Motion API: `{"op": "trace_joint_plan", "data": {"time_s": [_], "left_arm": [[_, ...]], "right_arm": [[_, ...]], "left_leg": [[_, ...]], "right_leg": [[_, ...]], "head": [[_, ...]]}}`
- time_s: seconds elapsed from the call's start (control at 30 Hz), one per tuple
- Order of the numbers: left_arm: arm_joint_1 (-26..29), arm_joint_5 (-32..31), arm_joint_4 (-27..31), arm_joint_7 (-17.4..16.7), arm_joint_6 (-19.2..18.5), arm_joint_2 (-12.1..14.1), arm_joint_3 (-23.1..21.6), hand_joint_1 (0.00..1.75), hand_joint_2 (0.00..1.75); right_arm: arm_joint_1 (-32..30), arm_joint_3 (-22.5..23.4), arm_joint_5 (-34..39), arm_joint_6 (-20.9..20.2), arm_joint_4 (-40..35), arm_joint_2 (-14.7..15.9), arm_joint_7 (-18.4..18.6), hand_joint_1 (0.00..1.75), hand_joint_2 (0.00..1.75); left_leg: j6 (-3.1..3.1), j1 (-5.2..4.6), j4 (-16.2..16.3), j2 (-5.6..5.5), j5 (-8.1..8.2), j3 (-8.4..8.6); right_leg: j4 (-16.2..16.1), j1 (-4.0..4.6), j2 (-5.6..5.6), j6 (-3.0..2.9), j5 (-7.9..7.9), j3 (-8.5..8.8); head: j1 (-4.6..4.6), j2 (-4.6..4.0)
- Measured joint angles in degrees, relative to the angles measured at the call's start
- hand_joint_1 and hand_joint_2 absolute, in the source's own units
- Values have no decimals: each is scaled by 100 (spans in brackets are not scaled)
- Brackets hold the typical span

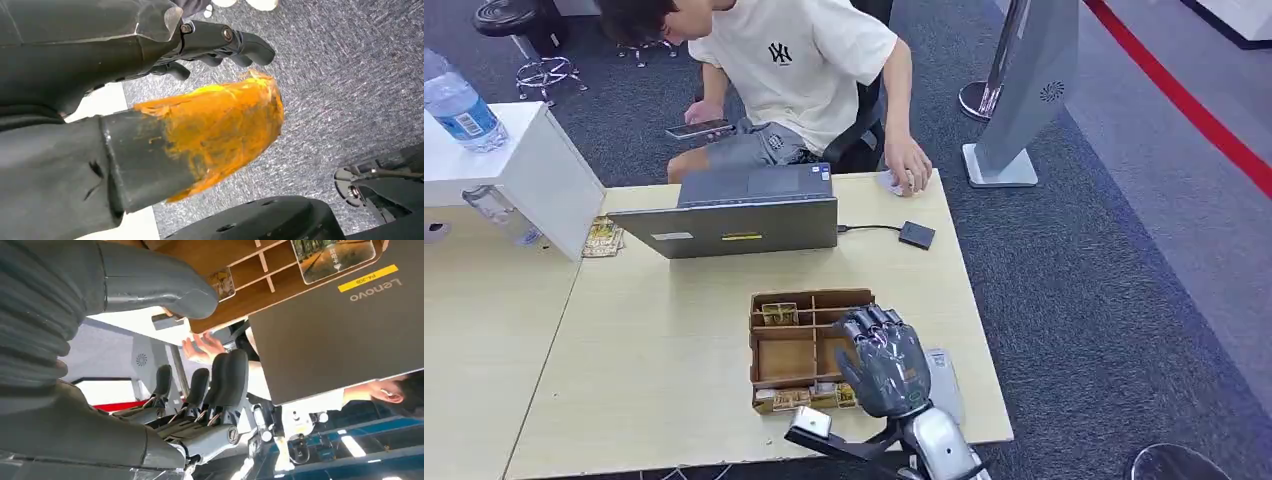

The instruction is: Pass the card to the sensor for recognition and then transmit it.

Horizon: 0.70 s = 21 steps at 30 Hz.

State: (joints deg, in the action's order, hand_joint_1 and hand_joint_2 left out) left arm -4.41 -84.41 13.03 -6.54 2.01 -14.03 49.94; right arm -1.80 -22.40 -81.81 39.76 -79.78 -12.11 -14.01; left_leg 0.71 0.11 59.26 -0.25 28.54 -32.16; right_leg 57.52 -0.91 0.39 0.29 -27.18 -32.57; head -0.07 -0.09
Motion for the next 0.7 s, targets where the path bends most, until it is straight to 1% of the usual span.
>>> {"op": "trace_joint_plan", "data": {"time_s": [0.03,0.07,0.13,0.2,0.23,0.3,0.37,0.67,0.7], "left_arm": [[0,-6,0,2,-2,0,0,0,0],[0,-9,0,4,-4,0,0,0,0],[0,-17,0,5,-9,0,0,0,0],[0,-20,0,4,-11,0,0,0,0],[0,-26,0,5,-11,0,0,0,0],[0,-26,0,4,-11,0,0,0,0],[0,-28,0,4,-11,0,-2,0,0],[0,-44,0,5,-26,2,0,0,0],[0,-44,0,4,-26,4,0,0,0]], "right_arm": [[23,-2,13,0,37,-4,22,94,175],[45,-2,26,0,70,-7,37,91,175],[84,-2,33,0,131,-18,61,93,175],[120,-2,41,0,175,-26,64,91,175],[140,0,44,0,199,-37,64,98,175],[172,4,44,0,241,-50,66,98,175],[195,9,44,0,280,-57,66,93,175],[305,13,39,2,442,-72,133,94,175],[313,15,39,2,461,-72,136,91,175]], "left_leg": [[0,0,0,0,0,0],[0,0,0,0,0,1],[0,0,0,0,0,0],[0,0,0,0,0,0],[0,0,0,0,0,1],[0,0,0,0,0,1],[0,0,0,0,0,0],[0,0,0,0,0,1],[0,0,0,0,0,0]], "right_leg": [[0,0,0,0,0,0],[0,0,0,0,0,0],[0,0,0,0,0,0],[0,0,0,0,0,0],[0,0,0,0,0,0],[0,0,0,0,0,0],[0,0,0,0,0,0],[0,0,0,0,0,0],[0,0,0,0,0,0]], "head": [[0,0],[0,0],[0,0],[0,0],[0,0],[0,0],[0,0],[0,0],[0,0]]}}
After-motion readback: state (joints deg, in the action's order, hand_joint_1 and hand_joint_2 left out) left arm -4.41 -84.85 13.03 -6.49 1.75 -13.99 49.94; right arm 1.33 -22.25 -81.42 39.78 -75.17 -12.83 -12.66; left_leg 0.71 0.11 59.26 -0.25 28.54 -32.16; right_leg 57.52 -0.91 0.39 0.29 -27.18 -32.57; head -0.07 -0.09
